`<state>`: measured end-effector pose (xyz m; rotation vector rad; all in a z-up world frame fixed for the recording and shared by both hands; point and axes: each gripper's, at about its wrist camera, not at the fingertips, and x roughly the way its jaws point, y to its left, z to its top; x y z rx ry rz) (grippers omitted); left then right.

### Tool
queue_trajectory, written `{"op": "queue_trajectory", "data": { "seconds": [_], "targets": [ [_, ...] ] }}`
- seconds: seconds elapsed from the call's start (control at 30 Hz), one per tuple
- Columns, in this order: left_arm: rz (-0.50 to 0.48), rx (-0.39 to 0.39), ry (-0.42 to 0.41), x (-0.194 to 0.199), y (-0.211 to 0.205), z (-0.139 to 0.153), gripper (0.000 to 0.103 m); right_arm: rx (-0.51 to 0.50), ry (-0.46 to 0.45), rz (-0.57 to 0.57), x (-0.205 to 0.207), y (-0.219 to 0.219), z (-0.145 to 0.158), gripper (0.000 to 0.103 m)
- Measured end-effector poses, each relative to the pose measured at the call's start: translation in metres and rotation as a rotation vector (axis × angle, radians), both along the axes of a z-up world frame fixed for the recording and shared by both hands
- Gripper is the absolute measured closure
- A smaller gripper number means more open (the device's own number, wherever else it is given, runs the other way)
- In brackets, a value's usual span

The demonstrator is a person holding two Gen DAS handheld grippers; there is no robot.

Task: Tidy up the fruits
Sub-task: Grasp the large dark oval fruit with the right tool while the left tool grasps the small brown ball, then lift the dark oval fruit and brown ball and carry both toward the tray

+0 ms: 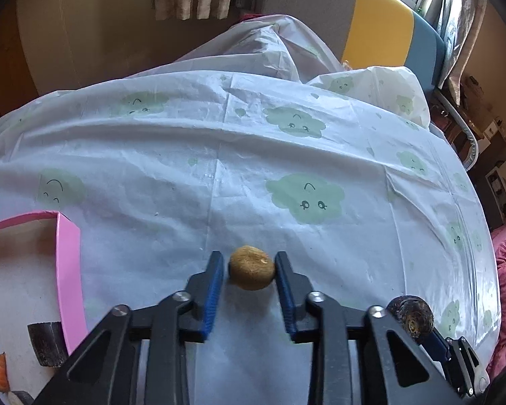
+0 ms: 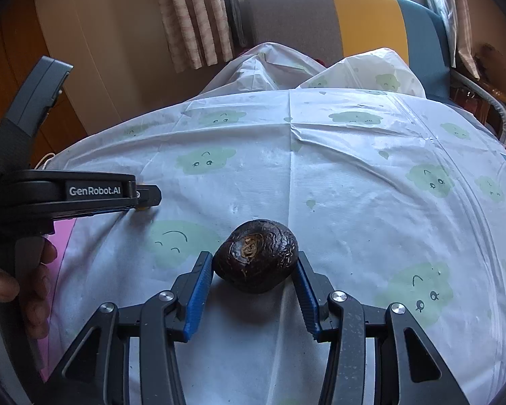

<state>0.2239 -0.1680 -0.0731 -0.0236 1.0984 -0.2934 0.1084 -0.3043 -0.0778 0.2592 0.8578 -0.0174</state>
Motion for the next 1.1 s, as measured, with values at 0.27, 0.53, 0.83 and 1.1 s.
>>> {"op": "queue_trajectory", "data": {
  "seconds": [0.27, 0.53, 0.83, 1.1],
  "targets": [
    [-0.032, -0.007, -0.013, -0.032, 0.006, 0.011, 0.076, 0.004, 0.001, -0.005, 0.000, -0.001, 0.000, 0.057],
    [-0.072, -0.010, -0.031, -0.083, 0.009, 0.026, 0.076, -0.014, 0.018, -0.016, -0.016, -0.004, 0.003, 0.058],
    [-0.102, 0.006, -0.056, -0.137, 0.010, 0.012, 0.076, -0.049, 0.011, -0.043, -0.054, -0.012, 0.002, 0.058],
    [-0.124, 0.060, -0.129, -0.156, 0.001, 0.001, 0.076, -0.069, -0.010, -0.053, -0.064, -0.011, -0.001, 0.058]
  ]
}}
